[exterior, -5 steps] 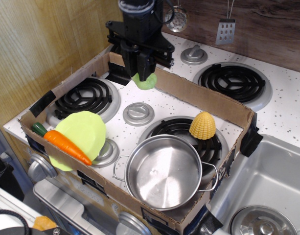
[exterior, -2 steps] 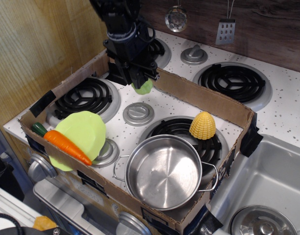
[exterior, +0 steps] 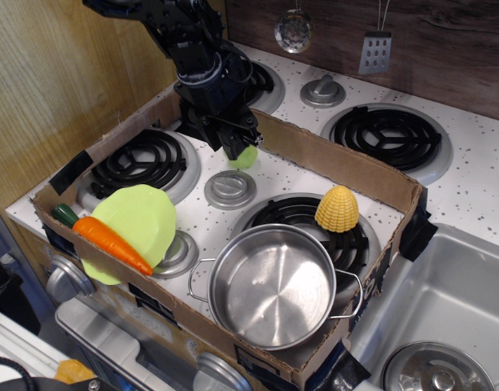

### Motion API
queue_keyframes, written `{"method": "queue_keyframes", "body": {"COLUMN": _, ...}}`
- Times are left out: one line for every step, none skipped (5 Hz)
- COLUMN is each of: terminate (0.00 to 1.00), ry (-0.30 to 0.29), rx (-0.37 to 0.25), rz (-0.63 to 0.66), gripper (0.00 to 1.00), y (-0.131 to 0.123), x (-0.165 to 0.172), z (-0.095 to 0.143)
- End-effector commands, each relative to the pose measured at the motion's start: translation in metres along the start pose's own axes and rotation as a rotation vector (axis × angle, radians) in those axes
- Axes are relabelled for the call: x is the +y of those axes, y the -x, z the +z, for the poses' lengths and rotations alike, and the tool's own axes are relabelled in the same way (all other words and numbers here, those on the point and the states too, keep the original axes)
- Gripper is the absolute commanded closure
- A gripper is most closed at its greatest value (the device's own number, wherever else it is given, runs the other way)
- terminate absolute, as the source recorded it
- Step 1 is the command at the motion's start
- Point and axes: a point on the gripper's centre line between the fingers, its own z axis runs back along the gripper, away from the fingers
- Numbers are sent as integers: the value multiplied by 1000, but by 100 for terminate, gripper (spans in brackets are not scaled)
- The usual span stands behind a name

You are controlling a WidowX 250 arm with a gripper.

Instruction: Take broccoli out of pan

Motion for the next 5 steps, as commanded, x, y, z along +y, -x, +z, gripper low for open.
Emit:
{"method": "queue_keyframes", "body": {"terminate": 0, "ry": 21, "rx": -16, "rz": 19, "gripper": 0, "y": -21, "x": -5, "z": 17}}
{"method": "queue_keyframes", "body": {"terminate": 0, "ry": -28, "rx": 3, "rz": 22, "gripper": 0, "y": -30, "x": -13, "z": 39}}
{"method": "queue_keyframes", "body": {"terminate": 0, "ry": -53, "rx": 33, "rz": 34, "gripper": 0, "y": -39, "x": -16, "z": 58}}
{"method": "queue_keyframes", "body": {"terminate": 0, "ry": -62, "rx": 26, "rz": 30, "gripper": 0, "y": -44, "x": -22, "z": 69}}
{"method": "queue_keyframes", "body": {"terminate": 0, "ry": -49, "rx": 30, "rz": 48, "gripper": 0, "y": -48, "x": -26, "z": 77}}
